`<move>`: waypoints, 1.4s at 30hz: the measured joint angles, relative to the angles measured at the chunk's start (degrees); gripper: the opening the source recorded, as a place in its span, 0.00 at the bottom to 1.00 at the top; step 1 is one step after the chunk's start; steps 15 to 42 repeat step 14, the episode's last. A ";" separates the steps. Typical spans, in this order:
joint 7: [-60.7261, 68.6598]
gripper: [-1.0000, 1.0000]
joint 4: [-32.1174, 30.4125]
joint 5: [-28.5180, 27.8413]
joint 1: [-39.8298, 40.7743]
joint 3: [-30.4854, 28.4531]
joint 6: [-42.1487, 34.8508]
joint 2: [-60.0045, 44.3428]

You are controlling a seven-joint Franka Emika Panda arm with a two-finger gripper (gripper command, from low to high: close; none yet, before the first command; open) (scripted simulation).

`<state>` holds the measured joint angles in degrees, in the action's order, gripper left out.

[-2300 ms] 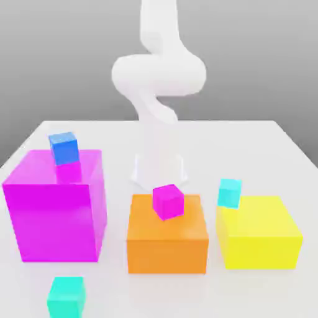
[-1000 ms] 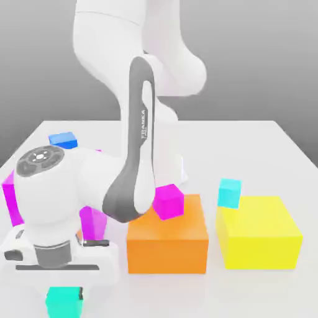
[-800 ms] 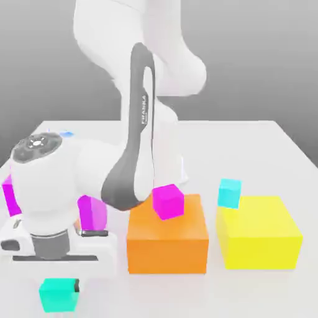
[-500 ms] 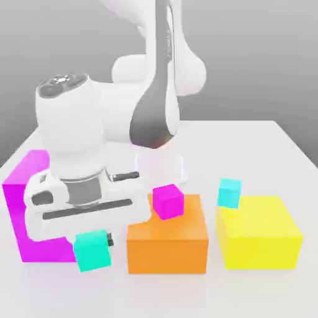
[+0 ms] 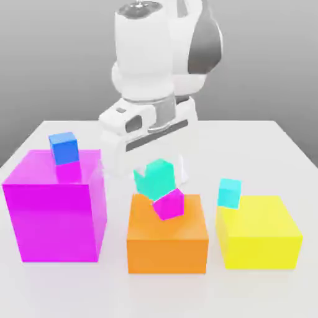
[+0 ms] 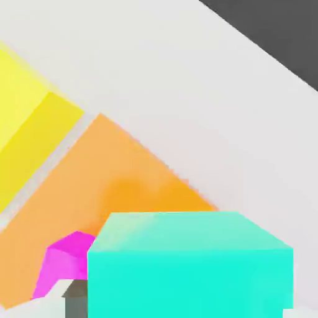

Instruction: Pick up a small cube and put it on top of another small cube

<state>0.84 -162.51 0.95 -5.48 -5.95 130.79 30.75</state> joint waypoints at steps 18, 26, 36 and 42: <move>3.24 1.00 -9.97 -3.38 -0.84 2.80 9.90 0.95; 3.24 1.00 -9.97 -3.38 -0.84 2.80 9.90 0.95; 3.24 1.00 -9.97 -3.38 -0.84 2.80 9.90 0.95; 3.24 1.00 -9.97 -3.38 -0.84 2.80 9.90 0.95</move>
